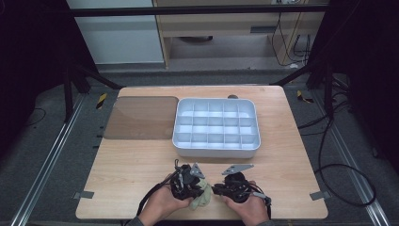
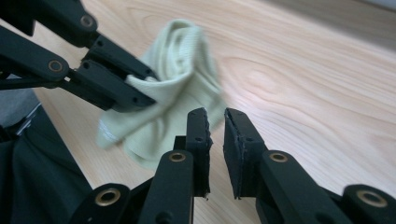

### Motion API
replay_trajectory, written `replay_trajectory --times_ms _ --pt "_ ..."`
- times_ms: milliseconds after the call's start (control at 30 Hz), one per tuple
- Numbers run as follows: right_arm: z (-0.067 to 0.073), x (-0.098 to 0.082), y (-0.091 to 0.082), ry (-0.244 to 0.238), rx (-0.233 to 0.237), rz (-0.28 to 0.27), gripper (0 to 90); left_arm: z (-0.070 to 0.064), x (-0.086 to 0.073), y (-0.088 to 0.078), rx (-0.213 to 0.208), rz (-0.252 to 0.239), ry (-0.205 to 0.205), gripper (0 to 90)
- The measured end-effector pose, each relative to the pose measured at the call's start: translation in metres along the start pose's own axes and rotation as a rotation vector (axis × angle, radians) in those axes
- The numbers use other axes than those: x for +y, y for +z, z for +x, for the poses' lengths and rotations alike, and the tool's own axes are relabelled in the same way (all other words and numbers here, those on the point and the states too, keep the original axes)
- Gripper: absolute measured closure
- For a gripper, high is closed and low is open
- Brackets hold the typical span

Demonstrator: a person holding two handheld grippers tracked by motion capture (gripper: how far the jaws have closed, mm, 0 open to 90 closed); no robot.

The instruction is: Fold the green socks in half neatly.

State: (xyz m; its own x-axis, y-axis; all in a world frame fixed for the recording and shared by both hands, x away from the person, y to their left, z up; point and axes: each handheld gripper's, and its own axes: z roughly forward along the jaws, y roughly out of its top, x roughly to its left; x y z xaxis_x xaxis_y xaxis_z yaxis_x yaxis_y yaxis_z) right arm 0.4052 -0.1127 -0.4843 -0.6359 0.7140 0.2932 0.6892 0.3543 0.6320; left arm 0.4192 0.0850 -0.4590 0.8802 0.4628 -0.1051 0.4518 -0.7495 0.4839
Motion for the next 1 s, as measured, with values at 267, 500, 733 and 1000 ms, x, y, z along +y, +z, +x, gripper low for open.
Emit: replay_trajectory --times_ms 267,500,733,1000 --pt "-0.017 -0.011 -0.026 0.039 -0.052 -0.032 75.8 -0.004 -0.002 0.008 0.023 -0.006 0.008 83.6" --pt "-0.023 -0.017 -0.039 0.059 -0.075 -0.046 73.6 -0.010 -0.004 0.010 0.056 -0.023 0.014 83.6" --pt "-0.028 -0.019 -0.045 0.081 -0.096 -0.054 65.5 -0.005 -0.008 0.011 0.042 -0.071 -0.019 83.4" --pt "-0.030 -0.018 -0.047 0.101 -0.123 -0.061 54.1 -0.012 -0.007 0.011 0.111 -0.083 0.030 79.8"
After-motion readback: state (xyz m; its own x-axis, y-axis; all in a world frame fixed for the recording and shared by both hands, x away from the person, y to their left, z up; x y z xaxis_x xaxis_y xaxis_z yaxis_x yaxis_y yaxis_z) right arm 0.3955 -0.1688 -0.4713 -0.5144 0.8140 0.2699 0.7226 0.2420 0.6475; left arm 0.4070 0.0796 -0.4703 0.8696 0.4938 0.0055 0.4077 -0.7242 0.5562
